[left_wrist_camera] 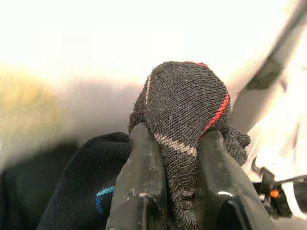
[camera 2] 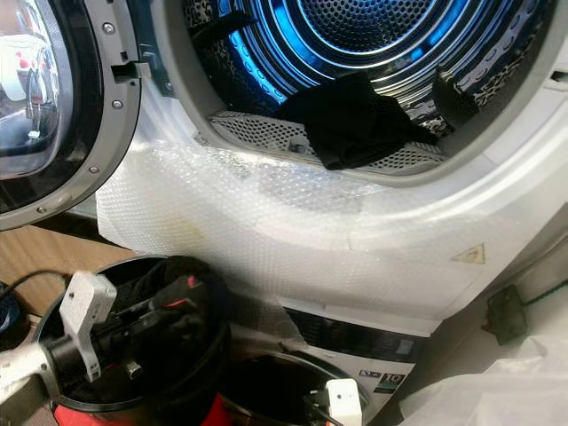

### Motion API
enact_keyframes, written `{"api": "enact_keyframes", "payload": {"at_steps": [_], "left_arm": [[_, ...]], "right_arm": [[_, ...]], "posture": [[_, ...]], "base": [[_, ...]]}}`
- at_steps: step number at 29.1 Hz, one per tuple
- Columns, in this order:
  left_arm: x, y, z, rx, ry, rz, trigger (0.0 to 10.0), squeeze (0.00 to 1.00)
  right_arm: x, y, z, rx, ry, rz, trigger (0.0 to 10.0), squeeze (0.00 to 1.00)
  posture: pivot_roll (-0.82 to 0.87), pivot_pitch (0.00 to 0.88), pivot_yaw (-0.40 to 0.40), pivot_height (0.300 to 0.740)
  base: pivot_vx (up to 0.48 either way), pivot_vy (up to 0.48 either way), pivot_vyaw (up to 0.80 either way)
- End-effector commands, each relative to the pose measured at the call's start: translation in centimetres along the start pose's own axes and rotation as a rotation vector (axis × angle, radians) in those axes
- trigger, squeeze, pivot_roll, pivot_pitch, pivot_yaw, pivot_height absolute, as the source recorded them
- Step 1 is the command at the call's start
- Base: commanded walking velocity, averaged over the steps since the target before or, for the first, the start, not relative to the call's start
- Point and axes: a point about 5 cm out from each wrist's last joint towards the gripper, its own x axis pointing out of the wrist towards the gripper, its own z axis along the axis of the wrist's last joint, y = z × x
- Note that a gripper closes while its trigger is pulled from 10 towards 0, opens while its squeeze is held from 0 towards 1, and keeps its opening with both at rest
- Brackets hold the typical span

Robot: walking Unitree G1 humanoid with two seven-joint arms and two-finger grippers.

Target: Clothes washing

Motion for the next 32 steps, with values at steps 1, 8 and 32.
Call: {"api": "enact_keyframes", "payload": {"at_steps": [1,8,32], "left_arm": [[1.3,-0.1,2.2,0.088,-0.045,-0.066,0.0,0.00],[5.3,0.1,7.8,0.284,-0.188,-0.270,0.0,0.00],[17.2,7.1,21.9,0.447,-0.373,0.054,0.0,0.00]], "right_arm": [[0.0,-0.1,-0.1,0.016,0.005,-0.006,10.0,0.00],[-0.1,0.0,-0.5,0.040,0.006,-0.022,10.0,0.00],[-4.2,-4.1,-6.8,0.180,0.018,-0.256,10.0,0.00]], "posture": [[0.25,0.000,-0.035,0.740],[0.19,0.000,0.000,0.740],[-0.17,0.011,0.155,0.740]], "base": [[0.000,0.000,0.00],[0.000,0.000,0.00],[0.000,0.000,0.00]]}}
